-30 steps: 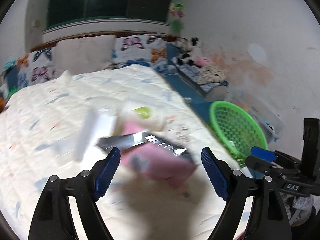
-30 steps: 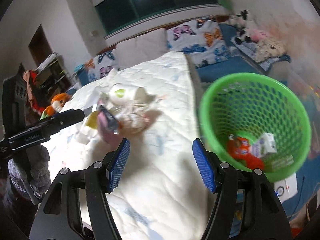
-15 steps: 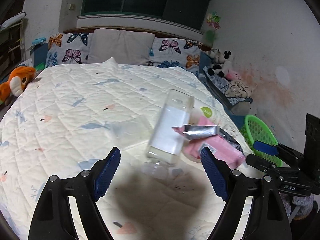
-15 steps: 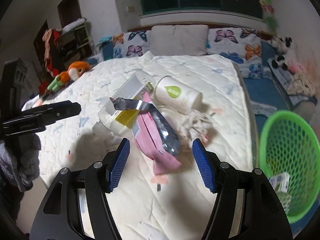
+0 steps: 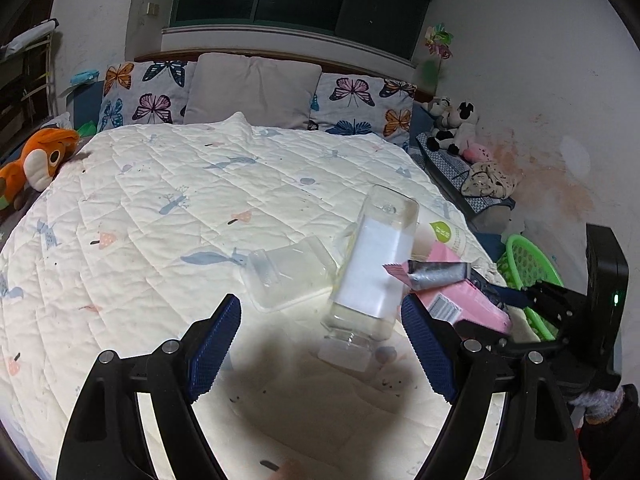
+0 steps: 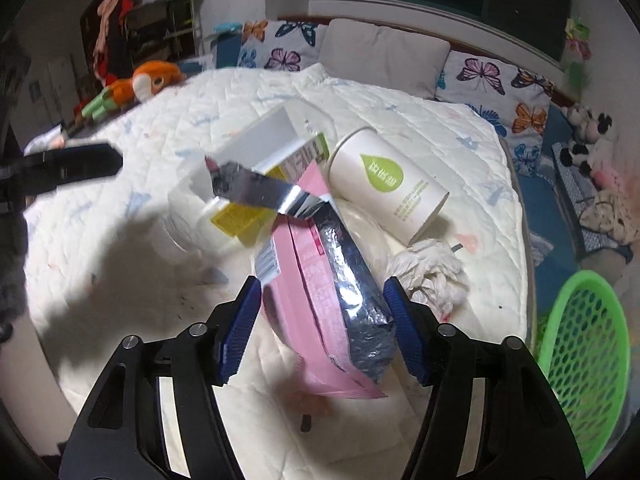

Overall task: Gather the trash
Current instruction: 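Grasp the pink snack bag with the right gripper while the left gripper approaches the clear bottle, then lift the pink bag with the right gripper while the left gripper closes on the clear bottle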

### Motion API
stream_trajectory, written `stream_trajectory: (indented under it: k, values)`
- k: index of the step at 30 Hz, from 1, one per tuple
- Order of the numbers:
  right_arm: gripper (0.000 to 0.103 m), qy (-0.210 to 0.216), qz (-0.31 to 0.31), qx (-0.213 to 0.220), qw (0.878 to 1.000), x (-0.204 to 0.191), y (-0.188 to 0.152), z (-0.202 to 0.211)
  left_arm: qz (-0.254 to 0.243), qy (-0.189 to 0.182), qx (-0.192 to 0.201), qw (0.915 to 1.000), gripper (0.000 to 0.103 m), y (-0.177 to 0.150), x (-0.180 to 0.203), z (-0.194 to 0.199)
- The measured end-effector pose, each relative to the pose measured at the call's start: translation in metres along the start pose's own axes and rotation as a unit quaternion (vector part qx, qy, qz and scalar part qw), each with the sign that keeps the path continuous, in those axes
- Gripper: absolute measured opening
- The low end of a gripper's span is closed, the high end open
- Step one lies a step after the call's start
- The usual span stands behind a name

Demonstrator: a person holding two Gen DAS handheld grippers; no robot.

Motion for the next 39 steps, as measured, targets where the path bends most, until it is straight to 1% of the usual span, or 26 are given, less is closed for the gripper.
stream_trajectory:
  k: [2, 5, 9, 13, 15, 17, 19, 25, 27, 28, 29, 30, 31, 32, 34, 36, 39]
  values:
    - [0.058, -0.006, 0.006, 0.002, 1.0, -0.001, -0.003, 0.0, -0.006, -0.001, -0.003, 1.0, 0.079, 0.004, 0.001, -0.005]
    - [0.05, -0.013, 0.011, 0.009, 1.0, -0.001, -0.006, 0.005, -0.02, -0.001, -0.007, 0.9998, 0.079, 0.01, 0.007, -0.014]
    - [0.027, -0.005, -0.002, 0.021, 1.0, 0.003, -0.008, 0.018, -0.041, -0.005, -0.012, 0.9991, 0.079, 0.019, 0.016, -0.025]
    - [0.014, 0.007, -0.018, 0.028, 0.999, 0.007, -0.011, 0.029, -0.056, -0.008, -0.019, 0.9982, 0.079, 0.027, 0.025, -0.038]
    - [0.009, 0.014, -0.025, 0.032, 0.999, 0.008, -0.013, 0.035, -0.057, -0.009, -0.022, 0.9981, 0.079, 0.029, 0.026, -0.042]
    - [0.009, 0.018, -0.033, 0.04, 0.999, 0.009, -0.014, 0.042, -0.056, -0.011, -0.023, 0.9981, 0.079, 0.031, 0.026, -0.045]
    - [0.006, 0.024, -0.044, 0.047, 0.998, 0.012, -0.015, 0.049, -0.056, -0.011, -0.024, 0.9981, 0.079, 0.033, 0.026, -0.047]
    - [0.007, 0.037, -0.067, 0.054, 0.996, 0.017, -0.016, 0.058, -0.055, -0.011, -0.03, 0.998, 0.079, 0.034, 0.026, -0.053]
    - [0.009, 0.056, -0.081, 0.041, 0.994, 0.022, -0.012, 0.055, -0.053, -0.01, -0.029, 0.9981, 0.079, 0.034, 0.024, -0.053]
    - [0.01, 0.056, -0.081, 0.041, 0.994, 0.022, -0.012, 0.055, -0.052, -0.009, -0.029, 0.9982, 0.079, 0.033, 0.023, -0.052]
    - [0.012, 0.063, -0.083, 0.037, 0.994, 0.023, -0.009, 0.053, -0.052, -0.009, -0.029, 0.9982, 0.079, 0.033, 0.021, -0.052]
    - [0.023, 0.065, -0.084, 0.037, 0.994, 0.025, -0.007, 0.052, -0.051, -0.007, -0.03, 0.9982, 0.079, 0.033, 0.02, -0.052]
    - [0.038, 0.066, -0.084, 0.038, 0.994, 0.024, -0.006, 0.052, -0.05, -0.007, -0.03, 0.9983, 0.079, 0.033, 0.019, -0.052]
    - [0.042, 0.068, -0.083, 0.039, 0.993, 0.024, -0.003, 0.051, -0.048, -0.007, -0.031, 0.9983, 0.079, 0.032, 0.018, -0.052]
    - [0.044, 0.073, -0.082, 0.038, 0.993, 0.023, 0.003, 0.05, -0.048, -0.004, -0.031, 0.9984, 0.079, 0.031, 0.015, -0.052]
    - [0.045, 0.088, -0.077, 0.033, 0.993, 0.018, 0.008, 0.049, -0.046, -0.004, -0.032, 0.9984, 0.079, 0.03, 0.013, -0.052]
    - [0.047, 0.094, -0.066, 0.033, 0.993, 0.009, 0.015, 0.045, -0.041, -0.003, -0.033, 0.9986, 0.079, 0.029, 0.009, -0.053]
Point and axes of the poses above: each gripper's, at about its wrist camera, not at the fingertips, and z roughly against the way its jaws point, x to its right, y to its top, the point moved 1 cm from there along -z, roughly the way its jaws point, and after that the axes turned 12 degrees about -z, right-handed, at the moved point
